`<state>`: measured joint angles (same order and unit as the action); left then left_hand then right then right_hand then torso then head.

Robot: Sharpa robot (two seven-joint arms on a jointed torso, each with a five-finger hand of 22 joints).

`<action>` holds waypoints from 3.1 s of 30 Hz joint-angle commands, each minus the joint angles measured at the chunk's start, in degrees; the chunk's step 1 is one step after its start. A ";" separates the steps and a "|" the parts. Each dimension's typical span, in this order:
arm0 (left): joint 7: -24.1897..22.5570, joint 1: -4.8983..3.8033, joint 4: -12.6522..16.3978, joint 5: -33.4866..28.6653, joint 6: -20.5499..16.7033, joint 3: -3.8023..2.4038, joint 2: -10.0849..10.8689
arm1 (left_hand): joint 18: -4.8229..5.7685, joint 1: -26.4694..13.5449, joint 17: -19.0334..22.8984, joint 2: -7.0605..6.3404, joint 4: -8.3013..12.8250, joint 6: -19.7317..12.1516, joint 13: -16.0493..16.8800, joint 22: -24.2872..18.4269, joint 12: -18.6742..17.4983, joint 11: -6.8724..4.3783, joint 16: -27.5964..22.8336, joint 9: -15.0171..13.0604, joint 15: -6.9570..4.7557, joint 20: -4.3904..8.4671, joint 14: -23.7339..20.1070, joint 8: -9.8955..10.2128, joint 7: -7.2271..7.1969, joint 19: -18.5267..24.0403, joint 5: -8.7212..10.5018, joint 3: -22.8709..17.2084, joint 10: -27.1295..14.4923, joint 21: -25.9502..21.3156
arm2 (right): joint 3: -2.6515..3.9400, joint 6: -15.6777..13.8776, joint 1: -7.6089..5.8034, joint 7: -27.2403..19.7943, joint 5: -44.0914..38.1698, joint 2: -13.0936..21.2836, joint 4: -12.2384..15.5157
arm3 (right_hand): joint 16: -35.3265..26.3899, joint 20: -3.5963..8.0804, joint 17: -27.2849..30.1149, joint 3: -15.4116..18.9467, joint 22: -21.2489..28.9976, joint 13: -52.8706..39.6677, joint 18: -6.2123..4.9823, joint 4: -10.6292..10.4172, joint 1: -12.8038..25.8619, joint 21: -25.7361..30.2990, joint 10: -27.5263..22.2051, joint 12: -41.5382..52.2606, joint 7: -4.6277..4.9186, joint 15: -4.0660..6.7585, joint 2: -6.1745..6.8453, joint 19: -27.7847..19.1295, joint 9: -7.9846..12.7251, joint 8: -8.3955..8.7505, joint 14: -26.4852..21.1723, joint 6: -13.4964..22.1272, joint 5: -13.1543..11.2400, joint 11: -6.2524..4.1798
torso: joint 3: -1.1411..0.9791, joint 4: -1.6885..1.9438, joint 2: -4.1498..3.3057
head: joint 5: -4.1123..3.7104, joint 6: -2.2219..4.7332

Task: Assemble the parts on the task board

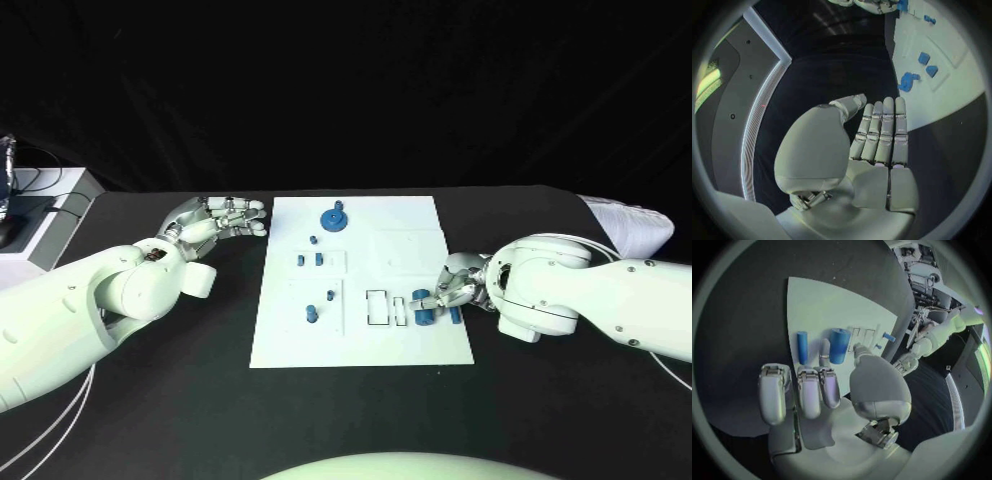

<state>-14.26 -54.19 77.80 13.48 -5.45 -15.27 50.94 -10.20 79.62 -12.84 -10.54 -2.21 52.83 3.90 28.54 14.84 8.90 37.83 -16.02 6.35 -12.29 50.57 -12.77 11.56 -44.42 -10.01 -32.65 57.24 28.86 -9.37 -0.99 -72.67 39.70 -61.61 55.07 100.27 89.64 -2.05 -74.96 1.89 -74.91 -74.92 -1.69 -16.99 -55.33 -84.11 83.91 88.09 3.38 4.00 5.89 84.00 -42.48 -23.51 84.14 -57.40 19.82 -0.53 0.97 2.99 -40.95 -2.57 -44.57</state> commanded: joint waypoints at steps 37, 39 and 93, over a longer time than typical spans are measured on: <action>0.11 0.02 0.19 -0.52 0.93 -0.03 -0.01 | 0.10 -0.67 -0.10 -0.08 -0.31 -0.46 -0.05 -0.21 -0.01 0.05 -0.40 0.18 0.07 -0.45 0.16 -0.10 0.10 0.12 0.01 0.11 -0.10 -0.55 | -0.25 -3.49 1.60 0.95 -3.00 -1.52 -0.94 | 0.36 0.41 -15.04 -8.63 -13.74 -13.31 0.67 0.32 -12.37 -0.41 4.72 -0.70 -0.15 0.49 -0.49 4.77 -2.98 2.09 5.86 0.78 15.58 -0.45 | 0.07 -0.06 0.06 | 0.71 -0.41; 0.15 0.02 0.15 -0.53 0.92 -0.03 -0.01 | 0.07 -0.57 -0.12 -0.04 -0.26 -0.51 -0.06 -0.24 -0.04 0.06 -0.41 0.20 0.05 -0.44 0.18 -0.10 0.12 0.08 -0.01 0.05 -0.16 -0.60 | -0.25 -4.02 1.43 0.92 -1.63 -1.33 -0.57 | 0.36 0.41 -15.04 -8.97 -13.76 -13.34 0.69 0.30 -12.28 -0.50 4.74 -0.66 -0.14 0.49 -0.31 4.79 -3.01 2.13 5.86 0.71 15.56 -0.44 | 0.06 -0.05 0.04 | 0.77 -0.31; 0.92 0.02 0.12 -0.51 1.71 -0.02 0.00 | 0.04 -0.47 -0.17 -0.16 -0.15 -0.58 -0.10 -0.36 -0.24 0.19 -0.50 0.29 0.13 -0.48 0.12 -0.17 0.21 -0.07 0.01 0.02 -0.60 -0.85 | -0.49 -6.83 -1.00 0.90 7.35 -10.01 -1.75 | 0.36 0.22 -15.04 -12.94 -13.65 -12.69 0.61 0.28 -8.26 -0.07 4.19 -1.78 0.16 0.25 2.47 4.64 -3.55 2.98 5.86 0.13 11.33 -0.16 | 0.09 -0.06 -0.09 | 1.00 -0.76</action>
<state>-13.06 -54.16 77.77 13.28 -4.69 -15.26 50.99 -10.19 79.62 -12.93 -10.54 -2.21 52.62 3.86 28.22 14.84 9.14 37.60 -15.78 6.35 -12.50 50.57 -12.77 11.77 -44.21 -10.01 -32.65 57.01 28.21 -9.85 -8.18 -73.74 40.05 -52.57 45.13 98.64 89.64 -2.06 -74.93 -9.96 -74.92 -74.95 -1.69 -17.56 -64.07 -84.37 83.92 86.61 3.68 4.19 8.48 84.00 -45.97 -20.75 83.93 -56.72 31.35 -0.49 1.01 2.94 -41.00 -1.58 -45.30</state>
